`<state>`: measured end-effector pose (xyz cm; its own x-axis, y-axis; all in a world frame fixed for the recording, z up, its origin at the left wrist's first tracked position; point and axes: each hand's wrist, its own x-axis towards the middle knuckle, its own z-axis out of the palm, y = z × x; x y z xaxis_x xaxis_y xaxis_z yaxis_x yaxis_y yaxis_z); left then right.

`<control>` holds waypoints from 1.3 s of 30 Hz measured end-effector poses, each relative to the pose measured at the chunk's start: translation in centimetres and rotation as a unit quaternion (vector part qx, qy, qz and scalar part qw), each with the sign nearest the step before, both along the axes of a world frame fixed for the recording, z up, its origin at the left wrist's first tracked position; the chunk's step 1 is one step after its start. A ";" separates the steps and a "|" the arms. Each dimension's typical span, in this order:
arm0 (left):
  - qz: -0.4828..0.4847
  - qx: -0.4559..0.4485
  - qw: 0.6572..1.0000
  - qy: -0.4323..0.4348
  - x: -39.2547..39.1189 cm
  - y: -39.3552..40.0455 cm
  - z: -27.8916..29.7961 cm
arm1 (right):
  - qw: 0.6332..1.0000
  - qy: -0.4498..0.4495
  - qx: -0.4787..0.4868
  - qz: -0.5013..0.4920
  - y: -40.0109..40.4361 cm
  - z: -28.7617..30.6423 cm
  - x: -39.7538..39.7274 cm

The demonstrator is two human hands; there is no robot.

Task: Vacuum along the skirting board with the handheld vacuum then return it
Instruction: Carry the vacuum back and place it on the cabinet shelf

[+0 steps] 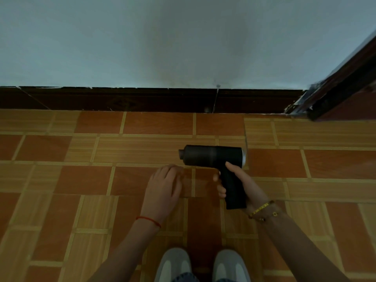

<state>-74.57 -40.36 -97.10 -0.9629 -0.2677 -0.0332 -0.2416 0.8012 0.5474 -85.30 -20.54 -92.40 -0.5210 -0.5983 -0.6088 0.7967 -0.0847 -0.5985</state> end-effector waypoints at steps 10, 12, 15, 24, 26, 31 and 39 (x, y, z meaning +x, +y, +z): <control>0.014 0.016 0.999 -0.046 -0.9 -2.1 2.9 | 0.983 0.091 0.156 -0.019 -1.9 1.0 -0.4; 0.010 0.016 0.999 -0.044 -1.1 -2.6 5.6 | 0.984 0.078 0.158 -0.018 -2.1 3.4 -0.9; 0.003 0.011 0.999 -0.047 -1.5 -3.1 11.8 | 0.984 0.076 0.164 0.000 -2.2 9.1 -1.9; 0.066 0.034 0.997 -0.032 -1.1 -3.9 39.9 | 0.985 0.082 0.153 -0.009 -2.8 37.9 -2.6; 0.087 0.052 0.994 -0.028 -0.5 -3.6 47.6 | 0.987 0.076 0.142 -0.006 -3.1 45.3 -2.0; 0.115 0.064 0.991 -0.006 2.5 -3.0 65.5 | 0.990 0.075 0.118 0.005 -3.5 62.6 0.6; 0.157 0.065 0.985 0.018 8.2 -1.4 82.4 | 0.989 0.102 0.097 0.044 -3.1 79.3 4.5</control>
<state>-66.33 -41.75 -14.68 -0.8343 -0.5485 -0.0544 -0.4454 0.6127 0.6529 -80.76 -23.61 -13.06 -0.5954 -0.5289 -0.6047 0.6576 0.1116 -0.7451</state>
